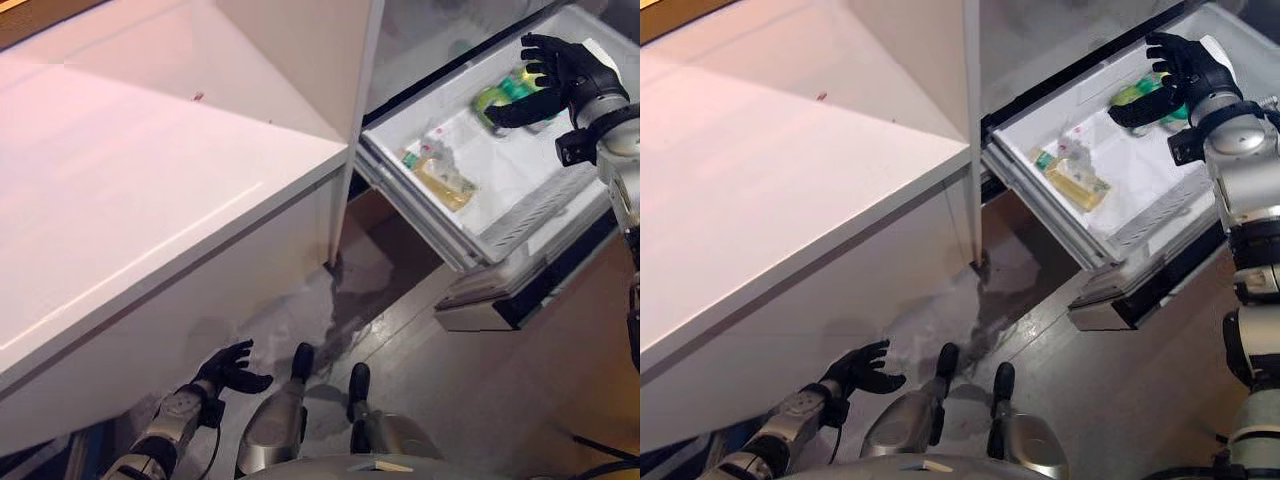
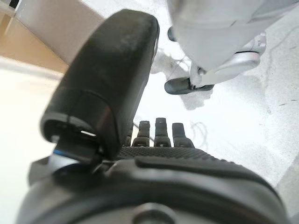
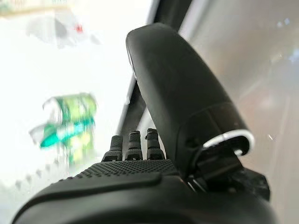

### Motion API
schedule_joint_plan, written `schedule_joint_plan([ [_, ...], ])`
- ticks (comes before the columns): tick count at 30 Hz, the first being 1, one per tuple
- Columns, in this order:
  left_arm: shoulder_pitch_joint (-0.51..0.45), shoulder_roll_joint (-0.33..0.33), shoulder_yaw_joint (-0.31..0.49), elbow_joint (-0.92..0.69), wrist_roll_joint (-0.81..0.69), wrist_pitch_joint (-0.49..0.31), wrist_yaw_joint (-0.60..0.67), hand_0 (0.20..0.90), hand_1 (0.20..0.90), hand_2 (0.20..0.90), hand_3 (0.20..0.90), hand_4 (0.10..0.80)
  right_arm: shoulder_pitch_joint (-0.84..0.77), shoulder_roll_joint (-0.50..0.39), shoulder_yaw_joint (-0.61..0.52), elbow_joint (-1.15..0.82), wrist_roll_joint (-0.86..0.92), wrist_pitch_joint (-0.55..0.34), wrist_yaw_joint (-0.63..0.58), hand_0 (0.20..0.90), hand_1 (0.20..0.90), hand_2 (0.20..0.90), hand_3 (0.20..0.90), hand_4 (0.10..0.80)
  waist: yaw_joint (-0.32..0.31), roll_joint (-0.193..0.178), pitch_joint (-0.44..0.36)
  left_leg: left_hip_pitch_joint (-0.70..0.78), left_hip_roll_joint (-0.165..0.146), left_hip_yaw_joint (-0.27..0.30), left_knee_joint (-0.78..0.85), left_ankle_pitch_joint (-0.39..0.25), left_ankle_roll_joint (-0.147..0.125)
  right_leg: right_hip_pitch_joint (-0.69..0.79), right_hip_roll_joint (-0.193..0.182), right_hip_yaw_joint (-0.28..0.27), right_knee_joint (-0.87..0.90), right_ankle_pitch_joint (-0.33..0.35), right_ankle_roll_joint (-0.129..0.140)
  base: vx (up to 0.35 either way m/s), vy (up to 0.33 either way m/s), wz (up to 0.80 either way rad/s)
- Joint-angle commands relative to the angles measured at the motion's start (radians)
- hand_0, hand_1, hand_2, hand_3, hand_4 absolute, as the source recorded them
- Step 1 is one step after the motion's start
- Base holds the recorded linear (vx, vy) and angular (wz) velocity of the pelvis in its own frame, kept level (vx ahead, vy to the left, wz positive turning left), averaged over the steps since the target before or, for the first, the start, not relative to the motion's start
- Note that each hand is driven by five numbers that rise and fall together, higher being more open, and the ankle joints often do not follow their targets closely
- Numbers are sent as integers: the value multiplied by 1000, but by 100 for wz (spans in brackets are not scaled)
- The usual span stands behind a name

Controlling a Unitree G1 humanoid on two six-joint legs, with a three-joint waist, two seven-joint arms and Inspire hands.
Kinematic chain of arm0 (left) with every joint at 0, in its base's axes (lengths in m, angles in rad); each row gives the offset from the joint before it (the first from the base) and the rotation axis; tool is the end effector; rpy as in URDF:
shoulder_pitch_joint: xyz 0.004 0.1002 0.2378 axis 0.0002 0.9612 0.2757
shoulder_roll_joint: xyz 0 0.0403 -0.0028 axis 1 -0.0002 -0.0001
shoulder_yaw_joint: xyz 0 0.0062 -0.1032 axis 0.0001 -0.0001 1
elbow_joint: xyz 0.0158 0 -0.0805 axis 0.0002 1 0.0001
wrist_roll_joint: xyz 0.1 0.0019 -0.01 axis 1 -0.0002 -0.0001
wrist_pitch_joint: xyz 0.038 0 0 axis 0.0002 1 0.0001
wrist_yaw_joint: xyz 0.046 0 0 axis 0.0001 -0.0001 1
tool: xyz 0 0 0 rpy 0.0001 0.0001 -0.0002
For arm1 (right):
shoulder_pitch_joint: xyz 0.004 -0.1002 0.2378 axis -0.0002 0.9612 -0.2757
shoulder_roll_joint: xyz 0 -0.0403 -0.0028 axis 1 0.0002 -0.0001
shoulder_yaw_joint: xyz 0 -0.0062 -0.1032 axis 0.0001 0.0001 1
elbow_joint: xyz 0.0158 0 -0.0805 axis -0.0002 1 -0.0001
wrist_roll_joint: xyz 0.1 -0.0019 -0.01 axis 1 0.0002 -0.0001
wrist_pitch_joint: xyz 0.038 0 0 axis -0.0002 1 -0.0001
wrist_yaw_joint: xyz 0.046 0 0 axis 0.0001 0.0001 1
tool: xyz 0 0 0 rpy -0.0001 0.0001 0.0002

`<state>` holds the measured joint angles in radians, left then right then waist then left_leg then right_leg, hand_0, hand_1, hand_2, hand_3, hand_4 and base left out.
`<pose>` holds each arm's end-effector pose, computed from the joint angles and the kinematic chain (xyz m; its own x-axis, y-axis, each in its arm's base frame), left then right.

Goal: Put drinks into fridge and close the fridge

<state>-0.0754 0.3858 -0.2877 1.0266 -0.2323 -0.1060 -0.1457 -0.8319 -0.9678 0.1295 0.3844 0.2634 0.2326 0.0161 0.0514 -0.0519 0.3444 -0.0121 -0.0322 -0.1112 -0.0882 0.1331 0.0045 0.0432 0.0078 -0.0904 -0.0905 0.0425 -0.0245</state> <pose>0.1336 0.2479 -0.0829 0.6246 0.0095 -0.7809 0.1808 0.9710 0.1565 0.2957 -0.2967 0.2655 0.9499 -0.1510 0.2738 0.2837 0.7845 -0.5515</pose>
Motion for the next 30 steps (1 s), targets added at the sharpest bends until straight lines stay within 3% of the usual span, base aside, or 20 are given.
schedule_joint_plan([
  [1, 44, -28, -14, 78, 50, -22, -7, 900, 900, 900, 900, 800, 87, -40, -93, -110, 74, -234, -180, 900, 900, 900, 900, 800, -27, -19, -221, 51, -10, 53, 31, -129, 5, -31, -30, 70, 77, -15, 53, 59, 86, -23],
  [3, 45, -38, -14, 85, 61, -17, -12, 900, 900, 900, 900, 800, 162, 32, -173, -155, 109, -357, -271, 900, 900, 900, 900, 800, -31, -16, -233, 63, -17, 57, 46, -147, 14, -18, -35, 83, 78, -18, 58, 53, 94, -26],
  [4, 46, -46, -22, 86, 66, -10, -14, 900, 900, 900, 900, 800, 197, 91, -217, -166, 111, -493, -341, 900, 900, 900, 900, 800, -30, -11, -238, 72, -22, 61, 57, -161, 19, -7, -40, 89, 77, -19, 61, 36, 101, -29],
  [5, 44, -52, -30, 87, 66, -2, -14, 900, 900, 900, 900, 800, 210, 132, -241, -178, 77, -559, -406, 900, 900, 900, 900, 800, -28, -7, -241, 77, -25, 63, 62, -169, 23, 0, -43, 92, 74, -19, 64, 30, 100, -27],
  [9, 46, -74, -61, 93, 81, 29, -15, 900, 900, 900, 900, 800, 272, 245, -297, -141, 76, -702, -575, 900, 900, 900, 900, 800, -18, 7, -253, 94, -34, 65, 68, -179, 33, 18, -57, 94, 71, -10, 75, 4, 60, -9],
  [19, 68, -77, -107, 110, 75, 40, -17, 900, 900, 900, 900, 800, 354, 328, -324, -21, 260, -721, -554, 900, 900, 900, 900, 800, -11, 17, -246, 111, -46, 50, 77, -188, 51, 22, -76, 93, 92, -6, 88, 25, 3, 0],
  [25, 65, -71, -116, 114, 57, 32, -5, 900, 900, 900, 900, 800, 352, 372, -328, 61, 357, -714, -574, 900, 900, 900, 900, 800, 0, 23, -190, 77, -57, 42, 160, -221, 65, 1, -85, 88, 144, -23, 83, -2, -6, 1],
  [30, -8, -70, -127, 88, 3, 27, 25, 900, 900, 900, 900, 800, 273, 384, -307, 157, 407, -743, -605, 900, 900, 900, 900, 800, 17, 28, -64, -61, -75, 28, 316, -247, 75, -92, -88, 81, 237, -36, 72, -221, -79, 7],
])
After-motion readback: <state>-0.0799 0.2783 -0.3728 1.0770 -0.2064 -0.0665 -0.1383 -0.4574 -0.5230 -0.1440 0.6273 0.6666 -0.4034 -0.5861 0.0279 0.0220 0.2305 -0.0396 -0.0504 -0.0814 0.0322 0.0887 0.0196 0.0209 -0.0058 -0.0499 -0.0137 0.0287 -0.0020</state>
